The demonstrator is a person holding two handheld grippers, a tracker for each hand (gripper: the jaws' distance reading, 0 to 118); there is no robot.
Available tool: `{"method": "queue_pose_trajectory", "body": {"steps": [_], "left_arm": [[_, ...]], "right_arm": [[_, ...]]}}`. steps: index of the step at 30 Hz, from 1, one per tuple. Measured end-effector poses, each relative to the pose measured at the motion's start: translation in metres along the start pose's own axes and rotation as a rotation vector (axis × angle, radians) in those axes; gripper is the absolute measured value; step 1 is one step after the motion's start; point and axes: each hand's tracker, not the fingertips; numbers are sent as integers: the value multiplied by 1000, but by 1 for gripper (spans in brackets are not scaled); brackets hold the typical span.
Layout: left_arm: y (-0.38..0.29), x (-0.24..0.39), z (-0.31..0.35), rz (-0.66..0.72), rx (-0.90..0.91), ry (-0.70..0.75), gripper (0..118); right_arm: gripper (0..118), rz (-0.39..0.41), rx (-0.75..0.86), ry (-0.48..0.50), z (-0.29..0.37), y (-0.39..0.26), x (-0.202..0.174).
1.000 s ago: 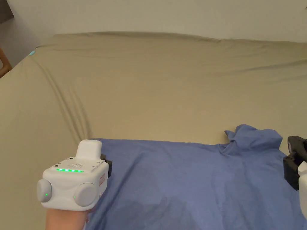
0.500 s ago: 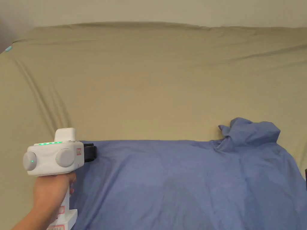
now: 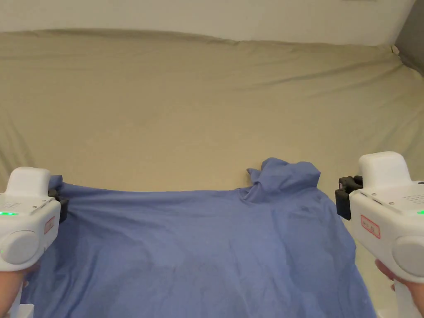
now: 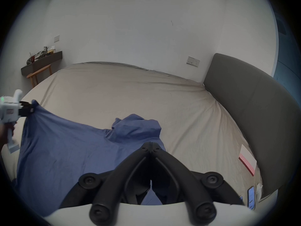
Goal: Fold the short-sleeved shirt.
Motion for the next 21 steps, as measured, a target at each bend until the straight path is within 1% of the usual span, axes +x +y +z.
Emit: {"method": "queue_pose_trajectory", "body": {"steps": [1,2,3,4,5,6,7,8,10,11,12,14,16,17,18,19,20,21], "left_arm": [[1,-4,7,-6,41,-12,4],[3,-2,18,-24,71,-1,4],[4,-1,26,-31,92,3,4],[6,0,35,-40,111,1,4],[9,4,47,-43,122,0,4],[10,6,53,-50,134,-1,4],[10,8,58,-67,143,-1,4],[11,9,63,-71,145,-3,4],[11,10,70,-76,155,0,4],[10,13,73,-88,156,9,4],[8,14,74,-94,153,12,4],[6,13,74,-87,143,2,4],[2,15,73,-75,125,-5,4],[-1,14,69,-80,120,-1,4],[-3,15,68,-87,110,4,4],[-5,16,68,-86,103,5,4],[-6,15,68,-76,95,-1,4],[-8,12,64,-66,89,-6,4]], "right_arm": [[0,-12,-17,-2,-11,3,5],[3,-21,-35,3,-24,4,10],[18,-27,-46,4,-35,5,14],[41,-29,-75,-2,-51,6,19],[80,-31,-119,-4,-70,4,25],[104,-34,-147,-1,-88,1,30],[115,-40,-186,4,-105,-2,34],[115,-43,-229,11,-124,-6,37],[117,-40,-265,-2,-149,-11,37],[113,-38,-315,-14,-164,-15,38],[113,-45,-345,-23,-177,-18,38],[113,-91,-424,-16,-197,-26,35],[112,-101,-482,-8,-211,-33,31],[108,-83,-472,-13,-214,-36,27],[105,-76,-465,9,-209,-37,21],[103,-82,-435,5,-204,-35,19],[92,-91,-439,16,-201,-31,19],[69,-129,-432,86,-197,-28,19]]}}
